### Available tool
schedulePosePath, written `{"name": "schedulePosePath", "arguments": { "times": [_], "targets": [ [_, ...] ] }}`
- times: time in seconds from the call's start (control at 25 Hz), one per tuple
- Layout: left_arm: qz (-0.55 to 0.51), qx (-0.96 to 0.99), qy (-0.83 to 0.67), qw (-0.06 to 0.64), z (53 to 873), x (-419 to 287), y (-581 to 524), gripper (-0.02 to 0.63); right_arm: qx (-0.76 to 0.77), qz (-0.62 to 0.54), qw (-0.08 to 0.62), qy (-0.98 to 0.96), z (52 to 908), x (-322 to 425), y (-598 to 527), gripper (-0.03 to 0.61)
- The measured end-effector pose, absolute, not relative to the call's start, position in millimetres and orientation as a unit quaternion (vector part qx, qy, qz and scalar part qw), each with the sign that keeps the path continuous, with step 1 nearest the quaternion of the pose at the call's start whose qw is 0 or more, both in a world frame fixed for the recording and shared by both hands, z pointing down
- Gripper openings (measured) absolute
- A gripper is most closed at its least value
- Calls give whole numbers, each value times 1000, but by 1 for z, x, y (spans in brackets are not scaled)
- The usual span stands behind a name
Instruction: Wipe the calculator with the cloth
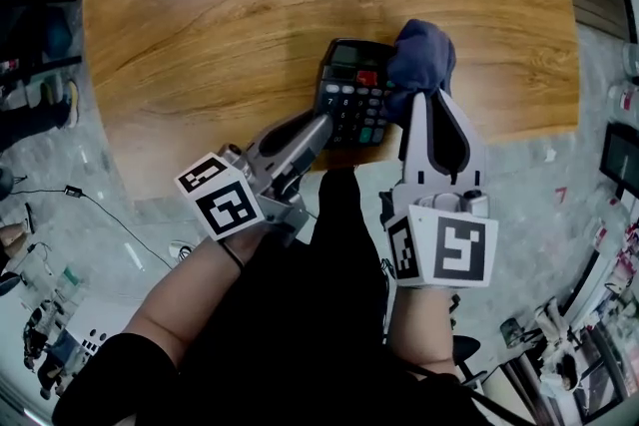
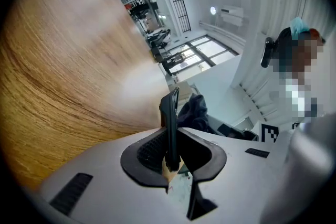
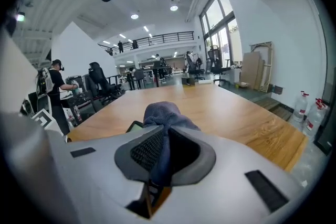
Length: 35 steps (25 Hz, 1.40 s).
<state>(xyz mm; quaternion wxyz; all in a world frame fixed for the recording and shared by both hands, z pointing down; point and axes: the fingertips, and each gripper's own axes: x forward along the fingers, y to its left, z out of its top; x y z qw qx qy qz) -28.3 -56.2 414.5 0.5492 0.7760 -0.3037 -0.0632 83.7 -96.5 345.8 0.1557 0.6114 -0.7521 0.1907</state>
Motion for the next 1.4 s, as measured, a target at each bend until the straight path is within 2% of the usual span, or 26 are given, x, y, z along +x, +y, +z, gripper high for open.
{"name": "schedulePosePath", "arguments": {
  "times": [0.28,0.8,1.4],
  "targets": [
    [-57,788,-292,538,410,-22,-50,67,589,213,167,-762,374,56,-91,37],
    [-54,788,-303,534,414,-28,-48,67,513,227,142,-815,359,-11,-63,38],
    [-98,780,-324,527,400,-42,-69,67,561,264,188,-762,413,56,-35,38]
  ]
}}
